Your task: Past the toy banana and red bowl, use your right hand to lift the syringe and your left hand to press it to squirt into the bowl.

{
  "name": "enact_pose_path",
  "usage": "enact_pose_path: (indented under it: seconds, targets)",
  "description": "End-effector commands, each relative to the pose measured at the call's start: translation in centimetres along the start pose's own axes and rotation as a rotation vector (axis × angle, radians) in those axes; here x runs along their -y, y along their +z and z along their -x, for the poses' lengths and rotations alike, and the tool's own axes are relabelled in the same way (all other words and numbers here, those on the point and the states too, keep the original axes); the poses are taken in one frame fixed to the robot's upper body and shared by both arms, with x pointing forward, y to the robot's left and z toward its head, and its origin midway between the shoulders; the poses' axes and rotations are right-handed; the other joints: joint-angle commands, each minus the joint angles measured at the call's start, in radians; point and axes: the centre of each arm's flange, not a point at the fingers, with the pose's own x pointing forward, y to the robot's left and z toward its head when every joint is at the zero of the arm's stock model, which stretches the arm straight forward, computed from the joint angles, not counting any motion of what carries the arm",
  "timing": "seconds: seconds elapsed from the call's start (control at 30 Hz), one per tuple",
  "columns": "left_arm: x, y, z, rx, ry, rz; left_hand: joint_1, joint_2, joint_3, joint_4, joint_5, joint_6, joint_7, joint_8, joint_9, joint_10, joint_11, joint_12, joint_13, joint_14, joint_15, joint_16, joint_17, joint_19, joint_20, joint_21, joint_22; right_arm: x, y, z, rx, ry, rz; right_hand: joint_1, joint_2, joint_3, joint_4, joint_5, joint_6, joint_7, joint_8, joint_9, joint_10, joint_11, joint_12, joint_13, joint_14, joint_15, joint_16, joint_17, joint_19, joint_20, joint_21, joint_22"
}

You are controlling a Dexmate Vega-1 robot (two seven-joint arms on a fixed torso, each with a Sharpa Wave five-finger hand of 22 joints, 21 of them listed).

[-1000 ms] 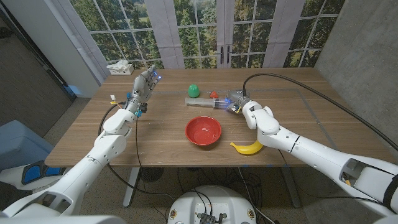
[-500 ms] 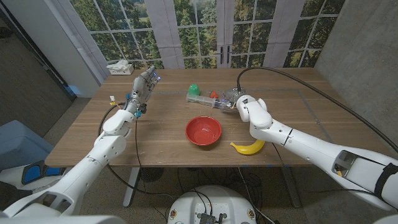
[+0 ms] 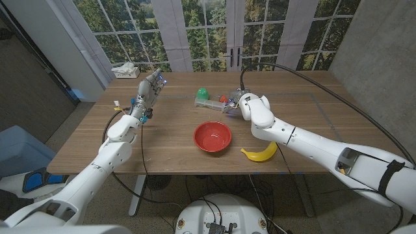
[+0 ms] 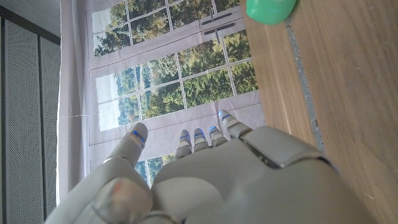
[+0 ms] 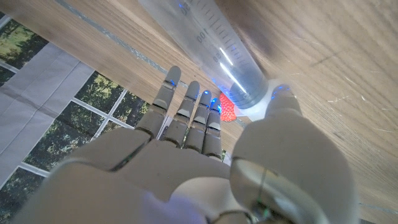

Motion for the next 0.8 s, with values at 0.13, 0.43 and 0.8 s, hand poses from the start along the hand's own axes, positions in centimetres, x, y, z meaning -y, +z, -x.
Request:
enact_pose_path:
  seconds: [0.13,0.43,0.8]
  targets:
    - [-0.4,-0.3,0.4,0.002,0.014,0.007,0.011,0.069,0.001,-0.005,0.001,-0.002,-0.003,-0.001,0.004,0.001,-0.001,0.001,0.002,0.000,-0.061,-0.001,0.000,0.008,-0.078,0.004,0.004,0.3,2.1,-0.9,-0.028,0.012,0.115,0.003,0.017,-0.002,-0.013,0.006,0.035,-0.012,0.017,0.003,0.038,-0.016,0.015,0.011,0.040,-0.064,0.035,0.021,0.034,-0.017,0.008,0.006]
    - [-0.7,-0.3,0.7,0.003,0.022,0.007,0.012,0.068,0.000,-0.006,0.001,-0.003,-0.003,-0.001,0.004,0.000,0.000,0.001,0.002,0.000,-0.061,-0.001,0.001,0.008,-0.078,0.004,0.004,0.1,2.6,-1.7,-0.058,0.096,0.183,0.012,0.027,0.002,-0.025,0.005,0.098,-0.028,0.037,0.002,0.092,-0.026,0.033,0.019,0.066,-0.079,0.065,0.041,0.048,-0.028,0.009,0.007]
    - [-0.9,-0.3,0.7,-0.001,0.023,0.007,0.014,0.067,-0.001,-0.008,0.001,-0.004,-0.004,-0.002,0.004,0.000,0.000,0.001,0.002,-0.001,-0.060,-0.001,0.001,0.008,-0.078,0.004,0.004,-0.7,2.7,-2.3,-0.043,0.117,0.214,0.036,0.067,0.027,-0.041,-0.006,0.199,-0.053,0.069,0.001,0.202,-0.040,0.070,0.033,0.141,-0.119,0.096,0.044,0.068,-0.060,0.012,0.009]
